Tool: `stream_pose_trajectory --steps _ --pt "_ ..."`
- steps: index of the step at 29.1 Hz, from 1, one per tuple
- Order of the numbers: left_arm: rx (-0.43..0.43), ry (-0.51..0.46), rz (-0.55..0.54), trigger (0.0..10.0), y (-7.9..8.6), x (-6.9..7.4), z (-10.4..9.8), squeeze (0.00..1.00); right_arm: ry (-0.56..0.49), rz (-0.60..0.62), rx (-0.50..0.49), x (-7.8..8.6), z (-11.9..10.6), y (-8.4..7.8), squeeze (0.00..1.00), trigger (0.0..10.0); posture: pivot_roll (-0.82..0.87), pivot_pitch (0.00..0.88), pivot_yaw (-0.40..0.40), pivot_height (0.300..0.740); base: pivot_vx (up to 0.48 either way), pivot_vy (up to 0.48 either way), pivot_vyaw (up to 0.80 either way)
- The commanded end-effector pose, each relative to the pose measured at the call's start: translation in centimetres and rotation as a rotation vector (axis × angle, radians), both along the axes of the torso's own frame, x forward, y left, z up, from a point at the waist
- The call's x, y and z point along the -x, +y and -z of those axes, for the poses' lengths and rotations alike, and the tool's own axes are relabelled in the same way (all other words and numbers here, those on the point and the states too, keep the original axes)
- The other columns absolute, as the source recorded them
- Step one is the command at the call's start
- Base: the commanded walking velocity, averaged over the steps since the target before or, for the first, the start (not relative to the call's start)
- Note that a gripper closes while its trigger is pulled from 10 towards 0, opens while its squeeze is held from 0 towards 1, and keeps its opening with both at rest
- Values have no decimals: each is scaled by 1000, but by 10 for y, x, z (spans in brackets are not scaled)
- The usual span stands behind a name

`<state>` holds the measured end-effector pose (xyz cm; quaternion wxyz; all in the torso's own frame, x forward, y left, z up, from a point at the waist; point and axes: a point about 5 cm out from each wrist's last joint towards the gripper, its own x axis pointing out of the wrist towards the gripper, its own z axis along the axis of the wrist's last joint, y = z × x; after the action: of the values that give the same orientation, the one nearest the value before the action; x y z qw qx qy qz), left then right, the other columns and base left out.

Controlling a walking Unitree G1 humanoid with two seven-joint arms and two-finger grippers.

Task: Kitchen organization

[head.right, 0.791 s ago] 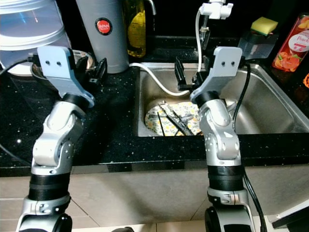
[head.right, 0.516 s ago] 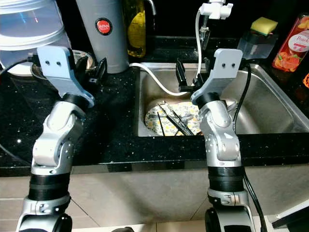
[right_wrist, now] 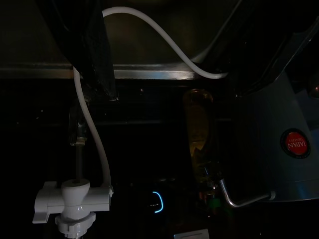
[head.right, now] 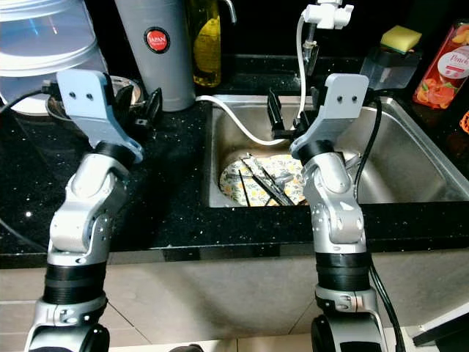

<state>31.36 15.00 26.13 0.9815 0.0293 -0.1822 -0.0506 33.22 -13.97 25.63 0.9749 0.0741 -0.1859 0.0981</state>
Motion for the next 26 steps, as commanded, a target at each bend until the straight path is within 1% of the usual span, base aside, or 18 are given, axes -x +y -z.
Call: stream_pose_trajectory --steps 1,3,5,7,8,9,10,11,12,13,14,16,19,21,23,24,26 --pt "64 -49 -75 10000 12 1 -12 0 2 9 2 -1 1 -2 0 10000 69 0 -27 740 0 0 0" --pt "193 -70 -98 10000 23 1 -22 0 2 10 3 -1 1 -3 0 10000 68 0 -28 740 0 0 0" --pt "291 -85 -70 10000 30 1 -32 0 2 10 4 -1 1 -3 0 10000 68 0 -28 740 0 0 0" --pt "340 -91 -53 10000 34 2 -38 0 2 10 6 -2 1 -3 0 10000 68 0 -28 740 0 0 0" --pt "340 -91 -53 10000 34 2 -38 0 2 10 6 -2 1 -3 0 10000 68 0 -28 740 0 0 0" --pt "382 -52 -100 10000 44 -1 -39 0 0 10 9 -2 0 -4 0 10000 71 0 -32 740 0 0 0" --pt "309 -1 -179 10000 50 -5 -36 0 -1 11 11 -3 -1 -5 0 10000 71 0 -32 740 0 0 0" --pt "309 -1 -179 10000 50 -5 -36 0 -1 11 11 -3 -1 -5 0 10000 71 0 -32 740 0 0 0" --pt "249 10 -249 10000 56 -6 -35 0 -3 12 12 -3 -1 -5 0 10000 71 0 -32 740 0 0 0" --pt "178 -5 -273 10000 61 -3 -36 0 -6 18 17 -3 -2 -8 0 10000 73 0 -34 740 0 0 0" --pt "178 -5 -273 10000 61 -3 -36 0 -6 18 17 -3 -2 -8 0 10000 73 0 -34 740 0 0 0" --pt "115 -19 -289 10000 65 0 -35 0 -9 23 19 -4 -3 -10 0 10000 73 0 -34 740 0 0 0" --pt "118 5 -297 10000 70 1 -31 0 -10 26 20 -4 -4 -12 0 10000 73 0 -34 740 0 0 0" --pt "74 22 -301 10000 69 1 -28 0 -11 30 25 -4 -4 -13 0 10000 81 0 -40 740 0 0 0" --pt "50 19 -290 10000 65 1 -27 0 -8 30 31 -5 -3 -12 0 10000 82 0 -41 740 0 0 0" --pt "57 13 -279 10000 63 1 -28 0 -7 29 33 -5 -3 -11 0 10000 82 0 -41 740 0 0 0" --pt "96 -1 -239 10000 56 1 -30 0 -5 25 34 -6 -3 -9 0 10000 82 0 -41 740 0 0 0"
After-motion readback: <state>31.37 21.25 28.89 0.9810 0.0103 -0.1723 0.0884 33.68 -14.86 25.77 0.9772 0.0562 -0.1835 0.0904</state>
